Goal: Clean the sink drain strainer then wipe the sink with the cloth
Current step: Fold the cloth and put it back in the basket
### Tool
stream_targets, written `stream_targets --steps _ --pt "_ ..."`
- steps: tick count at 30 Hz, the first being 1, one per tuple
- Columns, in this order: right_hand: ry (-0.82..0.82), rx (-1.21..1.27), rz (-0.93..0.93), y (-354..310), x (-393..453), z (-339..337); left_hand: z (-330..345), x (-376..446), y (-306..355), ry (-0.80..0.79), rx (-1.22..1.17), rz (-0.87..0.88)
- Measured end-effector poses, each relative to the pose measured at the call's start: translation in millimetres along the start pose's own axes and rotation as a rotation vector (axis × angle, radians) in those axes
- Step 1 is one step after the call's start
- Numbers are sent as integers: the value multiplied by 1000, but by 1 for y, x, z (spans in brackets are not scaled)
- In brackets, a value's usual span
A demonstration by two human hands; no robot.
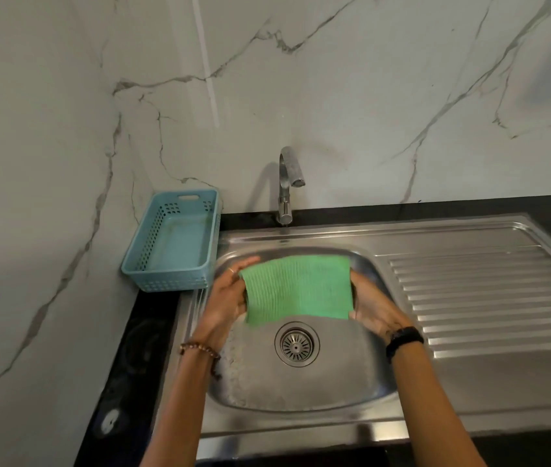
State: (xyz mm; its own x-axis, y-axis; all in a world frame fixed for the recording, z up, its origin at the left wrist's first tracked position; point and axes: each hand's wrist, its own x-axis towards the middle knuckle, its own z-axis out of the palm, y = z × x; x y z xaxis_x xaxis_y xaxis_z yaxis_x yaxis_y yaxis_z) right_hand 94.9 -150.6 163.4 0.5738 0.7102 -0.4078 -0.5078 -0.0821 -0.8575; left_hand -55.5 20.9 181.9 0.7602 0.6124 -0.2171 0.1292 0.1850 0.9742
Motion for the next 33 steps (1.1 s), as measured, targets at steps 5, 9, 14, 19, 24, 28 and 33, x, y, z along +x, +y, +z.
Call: stream_targets --steps 5,9,14,19,24,28,33 --pt "-15 55 72 8 5 3 2 -1 -20 116 21 -197" --pt "-22 209 21 -1 7 -5 -8 -4 -14 49 -284 -239" --pt "-49 95 124 18 11 -3 -16 -10 -23 124 -78 -316" --pt "-77 -294 94 4 26 33 -42 -4 -20 279 46 -214" --pt "-63 -514 -285 -43 54 98 -87 -1 -2 391 160 4" --pt "14 -814 -582 -82 99 160 -115 16 22 454 190 83" --pt "9 -1200 -833 -94 165 221 -128 62 34 582 292 1"
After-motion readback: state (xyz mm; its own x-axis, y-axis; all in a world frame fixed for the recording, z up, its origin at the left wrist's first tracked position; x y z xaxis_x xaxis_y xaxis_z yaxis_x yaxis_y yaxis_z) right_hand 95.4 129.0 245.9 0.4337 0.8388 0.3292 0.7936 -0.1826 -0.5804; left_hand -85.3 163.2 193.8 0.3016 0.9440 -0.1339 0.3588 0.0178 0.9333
